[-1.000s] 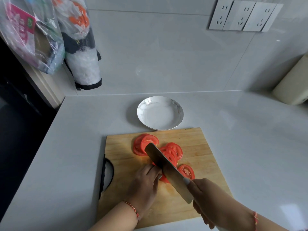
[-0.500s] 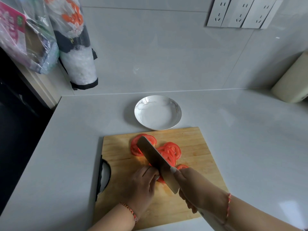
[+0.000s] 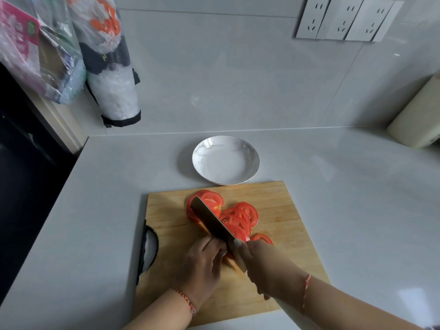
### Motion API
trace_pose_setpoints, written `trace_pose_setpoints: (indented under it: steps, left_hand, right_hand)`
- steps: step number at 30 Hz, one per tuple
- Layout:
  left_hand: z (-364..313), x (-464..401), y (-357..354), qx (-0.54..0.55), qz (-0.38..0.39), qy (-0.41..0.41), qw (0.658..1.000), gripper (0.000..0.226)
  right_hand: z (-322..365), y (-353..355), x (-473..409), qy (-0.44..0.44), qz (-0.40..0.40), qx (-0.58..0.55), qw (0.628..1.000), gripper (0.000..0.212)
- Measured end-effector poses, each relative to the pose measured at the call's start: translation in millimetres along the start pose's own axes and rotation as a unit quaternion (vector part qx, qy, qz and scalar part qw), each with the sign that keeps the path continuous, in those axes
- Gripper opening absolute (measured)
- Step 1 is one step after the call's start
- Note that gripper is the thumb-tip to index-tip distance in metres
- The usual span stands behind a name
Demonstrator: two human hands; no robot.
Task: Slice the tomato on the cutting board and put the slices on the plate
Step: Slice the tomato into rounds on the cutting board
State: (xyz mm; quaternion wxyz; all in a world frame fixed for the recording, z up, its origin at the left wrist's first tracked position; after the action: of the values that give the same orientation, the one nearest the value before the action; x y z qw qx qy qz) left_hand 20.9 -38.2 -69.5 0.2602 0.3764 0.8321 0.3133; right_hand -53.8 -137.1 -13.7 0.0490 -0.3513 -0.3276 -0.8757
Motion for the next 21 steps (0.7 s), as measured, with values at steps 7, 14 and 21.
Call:
trace_pose_setpoints:
  steps: [7,14,21]
  left_hand:
    - [-3,-2,4,0.016,-0.003,0.009,1.000,0.011]
    - [-20,6,3,-0.006,0.026,-0.062,0.998,0.015]
    - [-29,14,-1,-0.049,0.046,-0.106,0.992,0.013]
  right_hand:
    - [-27,-10,16,-0.048,0.028,-0.062,0.997,0.050]
    - [-14,-3,-6,-0.011,0.010,-0.076,0.997,0.054]
    - [-17,-12,-10,-0.022,0.057,-0.112,0.992,0.056]
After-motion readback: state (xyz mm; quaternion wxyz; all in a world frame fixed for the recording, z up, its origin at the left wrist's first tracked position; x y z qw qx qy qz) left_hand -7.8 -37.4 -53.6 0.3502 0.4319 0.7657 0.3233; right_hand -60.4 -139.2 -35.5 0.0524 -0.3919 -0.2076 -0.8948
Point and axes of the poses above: each hand's wrist, its own x-axis away from the middle knuckle, its own y-axis out of the back of the hand, z = x × y, the point moved 7 cm from there along -x, towards the middle knuckle, and after that the axes turned 11 degrees about z, right-handed, at the moved point
